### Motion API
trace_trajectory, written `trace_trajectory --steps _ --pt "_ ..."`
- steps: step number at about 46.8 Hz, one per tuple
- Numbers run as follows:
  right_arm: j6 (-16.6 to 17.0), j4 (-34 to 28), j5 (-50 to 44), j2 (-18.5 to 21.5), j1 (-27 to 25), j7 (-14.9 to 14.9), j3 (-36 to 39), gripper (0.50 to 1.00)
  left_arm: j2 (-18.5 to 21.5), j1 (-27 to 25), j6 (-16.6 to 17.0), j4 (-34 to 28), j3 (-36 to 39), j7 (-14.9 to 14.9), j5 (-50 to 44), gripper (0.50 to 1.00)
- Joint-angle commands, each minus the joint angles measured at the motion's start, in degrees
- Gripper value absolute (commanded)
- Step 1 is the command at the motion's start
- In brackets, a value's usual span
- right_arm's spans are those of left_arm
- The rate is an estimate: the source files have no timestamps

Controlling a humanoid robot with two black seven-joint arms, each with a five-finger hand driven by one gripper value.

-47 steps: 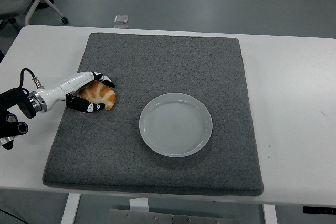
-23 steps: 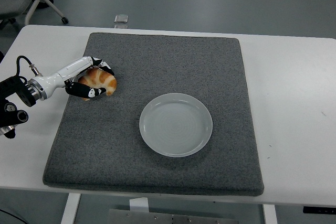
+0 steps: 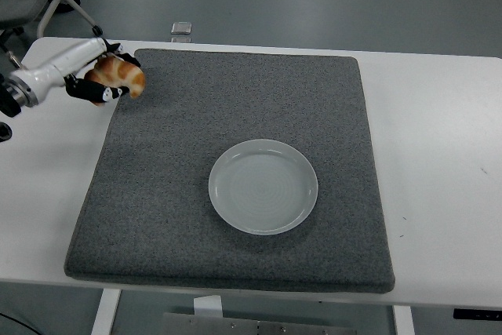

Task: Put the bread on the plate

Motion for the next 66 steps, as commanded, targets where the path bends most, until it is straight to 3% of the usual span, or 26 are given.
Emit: trace_trajectory --steps 1,9,14,24,34,40,45,51,66 --pt "0.00 0.00 0.00 0.00 -0.07 0.00 0.02 0.930 0.99 -4.53 -4.72 2.65 0.02 0.00 -0.03 0.500" --pt "0.00 0.00 0.00 0.00 0.02 0.00 0.02 0.930 0.90 -14.02 -13.51 8.89 0.02 0.09 -0.03 0.500" --pt "0.00 0.00 0.00 0.00 0.02 0.00 -0.07 0.930 0.03 -19.82 -17.29 10.92 0.11 0.61 -0.03 0.500" --pt "0.00 0.00 0.00 0.00 0.02 0.00 0.02 0.930 -8.06 -25.55 -18.44 11.45 0.28 1.40 -0.03 0.500" --pt "0.00 0.00 0.00 0.00 0.02 0.00 0.02 0.930 -15.44 -26.34 -17.83 9.34 0.11 5.27 -0.12 0.500" --pt "0.00 0.00 0.00 0.00 0.02 0.00 -0.07 0.930 -15.89 -26.78 -17.30 1.01 -0.07 7.29 -0.47 0.500" --pt "0.00 0.00 0.00 0.00 -0.07 0.00 0.02 0.930 -15.01 -26.52 -16.16 -8.05 0.02 7.20 -0.04 0.500" --pt "0.00 0.00 0.00 0.00 0.02 0.00 0.02 0.930 -14.83 -24.41 -16.16 -13.42 0.46 6.94 1.02 0.500" --pt "0.00 0.00 0.00 0.00 -0.07 0.00 0.02 0.930 -15.71 -11.32 -13.35 -14.13 -2.26 2.11 17.27 0.500"
